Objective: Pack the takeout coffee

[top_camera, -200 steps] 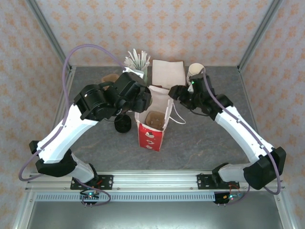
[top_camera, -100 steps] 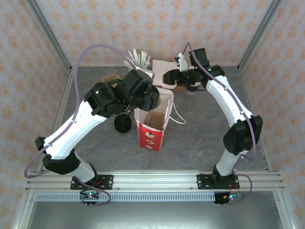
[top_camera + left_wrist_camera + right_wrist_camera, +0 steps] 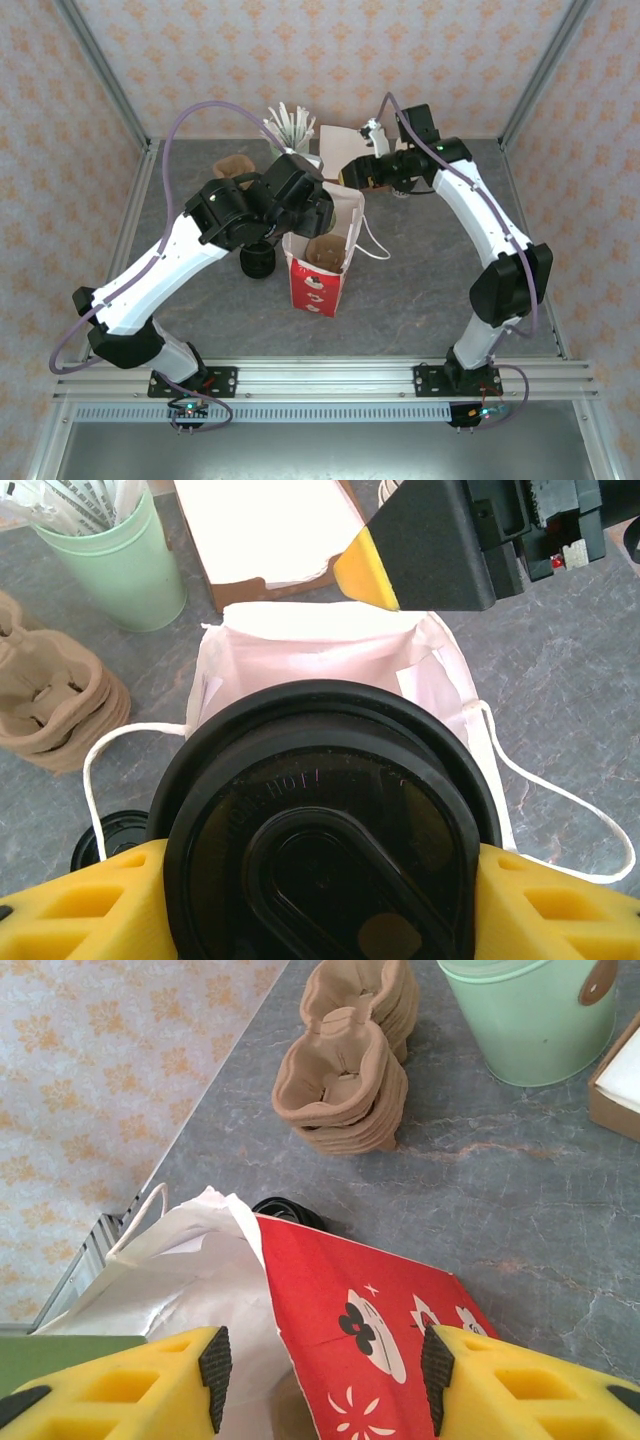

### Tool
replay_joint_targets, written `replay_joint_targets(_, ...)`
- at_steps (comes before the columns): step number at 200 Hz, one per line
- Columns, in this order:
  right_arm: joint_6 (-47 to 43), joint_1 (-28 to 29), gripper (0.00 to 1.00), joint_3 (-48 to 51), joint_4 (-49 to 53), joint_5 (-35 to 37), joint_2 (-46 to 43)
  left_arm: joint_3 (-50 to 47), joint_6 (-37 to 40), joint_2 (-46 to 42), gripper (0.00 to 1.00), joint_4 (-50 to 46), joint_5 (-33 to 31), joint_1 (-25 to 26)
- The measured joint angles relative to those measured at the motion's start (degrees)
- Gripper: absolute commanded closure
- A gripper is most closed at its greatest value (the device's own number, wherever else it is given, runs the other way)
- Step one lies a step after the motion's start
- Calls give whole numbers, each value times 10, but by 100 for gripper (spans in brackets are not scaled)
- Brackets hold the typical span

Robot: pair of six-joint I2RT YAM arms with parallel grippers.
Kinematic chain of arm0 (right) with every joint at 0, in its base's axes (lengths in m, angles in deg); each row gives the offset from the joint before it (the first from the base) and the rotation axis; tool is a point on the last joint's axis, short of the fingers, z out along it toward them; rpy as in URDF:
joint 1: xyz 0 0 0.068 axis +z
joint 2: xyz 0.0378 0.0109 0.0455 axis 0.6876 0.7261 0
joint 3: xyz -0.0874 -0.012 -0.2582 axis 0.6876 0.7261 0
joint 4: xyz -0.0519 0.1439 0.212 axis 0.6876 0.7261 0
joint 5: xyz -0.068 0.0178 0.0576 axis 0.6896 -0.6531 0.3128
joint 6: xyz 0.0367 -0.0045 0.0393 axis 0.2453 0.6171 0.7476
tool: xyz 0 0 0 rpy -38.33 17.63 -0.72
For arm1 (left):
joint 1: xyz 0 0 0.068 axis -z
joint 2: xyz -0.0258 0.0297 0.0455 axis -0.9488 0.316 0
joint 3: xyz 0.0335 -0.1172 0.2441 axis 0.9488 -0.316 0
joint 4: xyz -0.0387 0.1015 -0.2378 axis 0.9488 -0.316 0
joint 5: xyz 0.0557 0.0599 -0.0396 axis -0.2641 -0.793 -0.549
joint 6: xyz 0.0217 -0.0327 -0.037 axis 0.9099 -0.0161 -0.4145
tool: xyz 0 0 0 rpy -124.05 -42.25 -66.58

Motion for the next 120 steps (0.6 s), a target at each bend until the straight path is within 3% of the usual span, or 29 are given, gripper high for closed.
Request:
replay_joint_targets(72, -35, 28, 50, 0, 1, 1, 7, -9, -2, 1, 39, -2, 14, 0)
replay_joint_targets(96, -47, 38, 63, 0, 9, 5, 17, -17, -1, 3, 39, -2, 24, -3)
replay_joint_targets(120, -64, 45, 87, 3, 21, 12, 21, -30, -1, 3, 40, -2, 33, -8)
